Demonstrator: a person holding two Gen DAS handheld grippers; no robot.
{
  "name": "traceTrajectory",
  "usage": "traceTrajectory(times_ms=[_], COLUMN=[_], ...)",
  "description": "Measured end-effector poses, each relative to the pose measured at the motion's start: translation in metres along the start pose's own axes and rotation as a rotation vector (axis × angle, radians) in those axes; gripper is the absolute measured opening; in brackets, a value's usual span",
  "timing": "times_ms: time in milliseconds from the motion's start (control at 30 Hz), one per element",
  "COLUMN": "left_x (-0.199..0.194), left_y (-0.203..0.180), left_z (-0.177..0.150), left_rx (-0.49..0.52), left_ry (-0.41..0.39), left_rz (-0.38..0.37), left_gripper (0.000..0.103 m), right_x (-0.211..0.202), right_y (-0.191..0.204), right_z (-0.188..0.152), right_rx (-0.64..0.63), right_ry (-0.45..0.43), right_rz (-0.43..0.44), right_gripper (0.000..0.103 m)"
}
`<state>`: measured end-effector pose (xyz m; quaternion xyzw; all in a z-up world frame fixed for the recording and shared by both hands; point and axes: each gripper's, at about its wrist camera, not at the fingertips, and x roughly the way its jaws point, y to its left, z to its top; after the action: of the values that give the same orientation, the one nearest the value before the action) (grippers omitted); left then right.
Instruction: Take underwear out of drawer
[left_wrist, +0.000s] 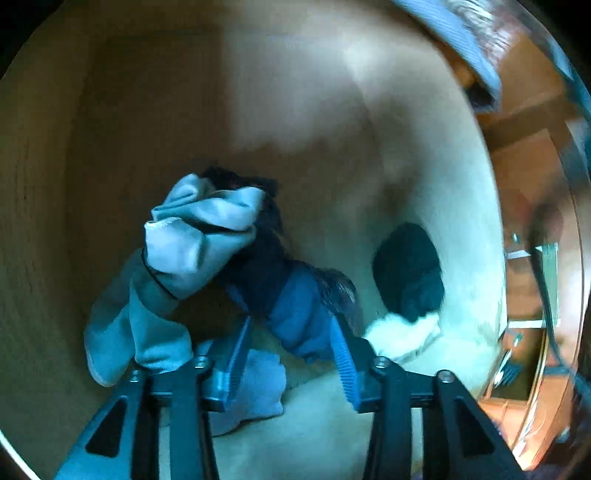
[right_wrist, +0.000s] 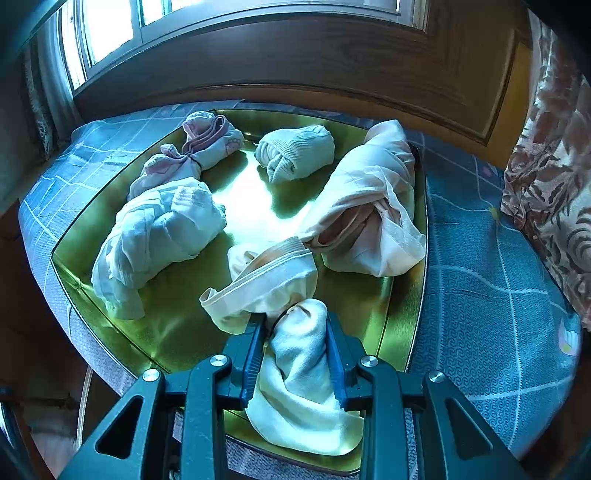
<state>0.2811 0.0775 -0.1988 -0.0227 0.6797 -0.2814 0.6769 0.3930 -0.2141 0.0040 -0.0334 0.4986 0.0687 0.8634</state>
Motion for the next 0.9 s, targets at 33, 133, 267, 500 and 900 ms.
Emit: traceTrajectory(times_ms=[33, 133, 267, 500, 900], left_x=[0.004, 0.012, 0.021, 0.03, 0.022], left_y=[0.001, 0.007, 0.01, 0.002, -0.008], left_z=[0.005, 0.016, 0.026, 0.034, 0.033], left_rx=[-0.018, -0.096, -0.175, -0.136, -0.069], left_ry=[0.013, 0.019, 0.025, 0.033, 0.01], left_rz=[-0.003, 0.012, 0.026, 0.13, 0.126], left_gripper=[0.052, 0.064, 0.065, 0.045, 0.036], right_x=[0.0, 0.0, -0.001, -0.003, 0.0], right_y=[0.0, -0.001, -0.002, -0.001, 0.0], right_z=[0.0, 0.0, -0.001, -0.003, 0.001], right_rx=[-0.003, -0.012, -0.02, -0.042, -0.038], right_ry=[0.0, -0.004, -0.009, -0.017, 0.01], right_rz=[0.004, 0.012, 0.019, 0.027, 0.018], right_gripper=[0.032, 0.032, 0.032, 0.032, 0.032])
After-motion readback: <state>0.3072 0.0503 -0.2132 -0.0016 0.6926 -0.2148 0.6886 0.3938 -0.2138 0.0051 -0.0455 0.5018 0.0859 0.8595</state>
